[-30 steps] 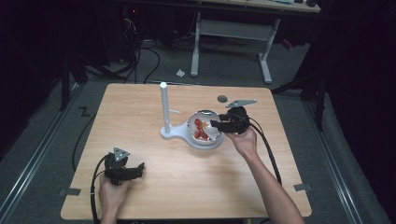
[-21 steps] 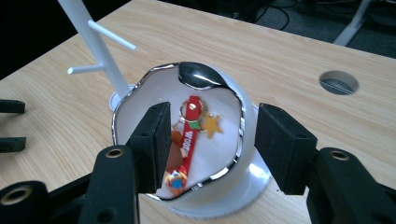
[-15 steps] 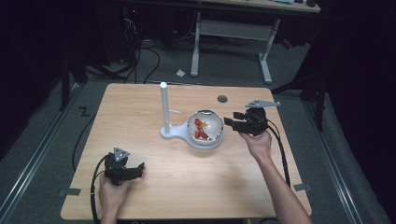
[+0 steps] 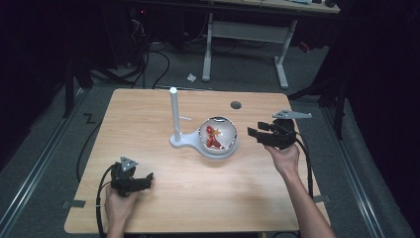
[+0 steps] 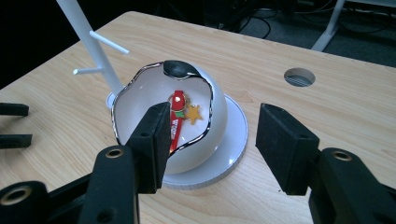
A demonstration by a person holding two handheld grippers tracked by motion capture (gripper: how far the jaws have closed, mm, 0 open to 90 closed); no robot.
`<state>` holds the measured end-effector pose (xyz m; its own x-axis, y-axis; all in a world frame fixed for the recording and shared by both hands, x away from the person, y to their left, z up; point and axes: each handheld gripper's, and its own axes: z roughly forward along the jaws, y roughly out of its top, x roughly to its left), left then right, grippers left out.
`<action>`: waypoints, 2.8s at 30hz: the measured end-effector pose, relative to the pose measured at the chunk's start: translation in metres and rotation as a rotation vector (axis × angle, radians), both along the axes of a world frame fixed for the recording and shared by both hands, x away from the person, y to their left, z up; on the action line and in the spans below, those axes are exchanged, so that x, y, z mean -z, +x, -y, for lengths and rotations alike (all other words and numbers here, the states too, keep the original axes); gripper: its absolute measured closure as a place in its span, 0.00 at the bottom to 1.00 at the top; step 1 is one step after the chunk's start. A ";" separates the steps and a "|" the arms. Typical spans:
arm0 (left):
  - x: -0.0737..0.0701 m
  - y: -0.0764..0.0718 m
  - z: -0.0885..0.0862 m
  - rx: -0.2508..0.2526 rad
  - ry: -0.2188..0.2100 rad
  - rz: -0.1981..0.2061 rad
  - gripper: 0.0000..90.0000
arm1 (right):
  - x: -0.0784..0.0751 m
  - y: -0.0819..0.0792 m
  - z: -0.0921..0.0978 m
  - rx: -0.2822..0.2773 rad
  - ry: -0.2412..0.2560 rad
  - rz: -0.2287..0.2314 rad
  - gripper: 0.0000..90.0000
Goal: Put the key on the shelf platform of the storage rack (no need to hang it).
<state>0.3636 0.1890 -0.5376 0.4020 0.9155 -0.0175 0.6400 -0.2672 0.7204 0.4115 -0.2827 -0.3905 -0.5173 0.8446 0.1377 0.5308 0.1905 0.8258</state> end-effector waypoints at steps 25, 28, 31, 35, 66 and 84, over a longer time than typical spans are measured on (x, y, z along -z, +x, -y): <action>0.000 0.000 0.000 0.001 0.002 -0.001 0.12 | 0.012 -0.038 0.028 0.047 0.011 -0.005 0.52; 0.000 0.000 0.000 0.001 0.001 -0.001 0.12 | 0.012 -0.043 0.032 0.055 0.014 0.004 0.52; 0.000 0.000 0.000 0.001 0.001 -0.001 0.12 | 0.013 -0.051 0.040 0.069 0.021 0.006 0.52; 0.000 0.000 0.000 0.001 0.001 -0.001 0.12 | 0.015 -0.056 0.042 0.077 0.029 0.004 0.52; 0.000 0.000 0.000 0.000 0.000 0.000 0.12 | 0.047 -0.065 0.029 0.035 0.007 0.001 0.49; 0.000 0.000 0.000 0.000 0.000 0.000 0.12 | 0.067 -0.062 0.019 0.032 -0.014 -0.015 0.49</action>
